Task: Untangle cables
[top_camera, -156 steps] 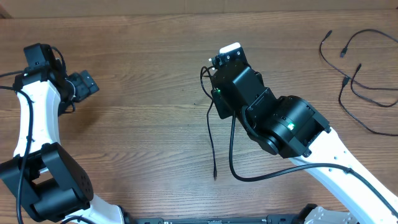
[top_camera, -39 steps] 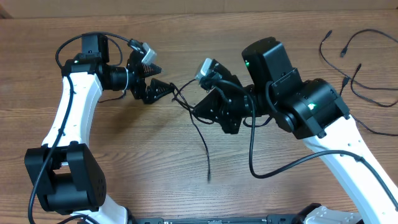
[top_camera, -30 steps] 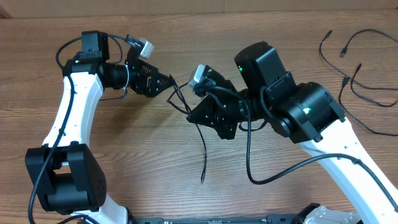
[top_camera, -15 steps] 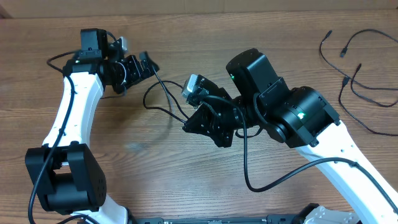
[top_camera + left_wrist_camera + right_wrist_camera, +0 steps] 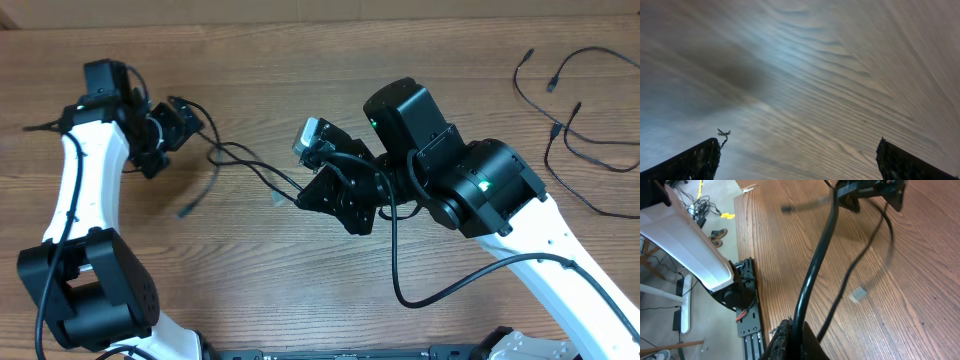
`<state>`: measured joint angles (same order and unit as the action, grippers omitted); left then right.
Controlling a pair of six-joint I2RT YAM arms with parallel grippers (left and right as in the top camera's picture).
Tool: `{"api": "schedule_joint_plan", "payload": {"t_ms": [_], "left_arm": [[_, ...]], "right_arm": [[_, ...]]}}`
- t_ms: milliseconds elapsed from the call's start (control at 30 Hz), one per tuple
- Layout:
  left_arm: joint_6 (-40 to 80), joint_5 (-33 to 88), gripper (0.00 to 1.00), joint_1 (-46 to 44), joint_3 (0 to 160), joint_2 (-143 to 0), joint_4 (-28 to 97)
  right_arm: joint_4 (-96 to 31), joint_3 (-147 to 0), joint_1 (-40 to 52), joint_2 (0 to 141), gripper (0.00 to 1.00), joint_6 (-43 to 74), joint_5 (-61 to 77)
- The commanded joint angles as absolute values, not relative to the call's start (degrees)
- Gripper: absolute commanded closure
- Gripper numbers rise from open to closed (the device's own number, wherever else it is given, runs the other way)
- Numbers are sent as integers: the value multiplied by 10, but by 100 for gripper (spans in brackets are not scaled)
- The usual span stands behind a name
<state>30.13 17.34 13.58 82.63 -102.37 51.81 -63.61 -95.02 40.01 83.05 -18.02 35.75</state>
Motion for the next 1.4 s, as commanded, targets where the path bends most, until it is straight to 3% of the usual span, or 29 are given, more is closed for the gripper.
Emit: {"api": "schedule_joint_plan", "payload": {"t_ms": [0, 133, 333, 600, 733, 1167, 1367], "left_arm": [[318, 140, 0, 163, 827, -1029, 530], [347, 134, 1, 181, 827, -1029, 547], [495, 135, 0, 203, 827, -1029, 590], [545, 144, 0, 203, 827, -1029, 620], [624, 197, 0, 203, 827, -1029, 653], [708, 365, 0, 203, 827, -1029, 696], [811, 295, 0, 203, 827, -1029, 696]], "right_arm": [[-633, -948, 405, 824, 96, -178, 358], [-633, -948, 405, 824, 96, -178, 356], [-633, -948, 405, 824, 96, -178, 356], [-632, -948, 405, 824, 96, -178, 346], [-631, -948, 405, 824, 96, -178, 343], [-623, -948, 405, 824, 96, -178, 343], [-629, -948, 405, 824, 96, -178, 343]]}}
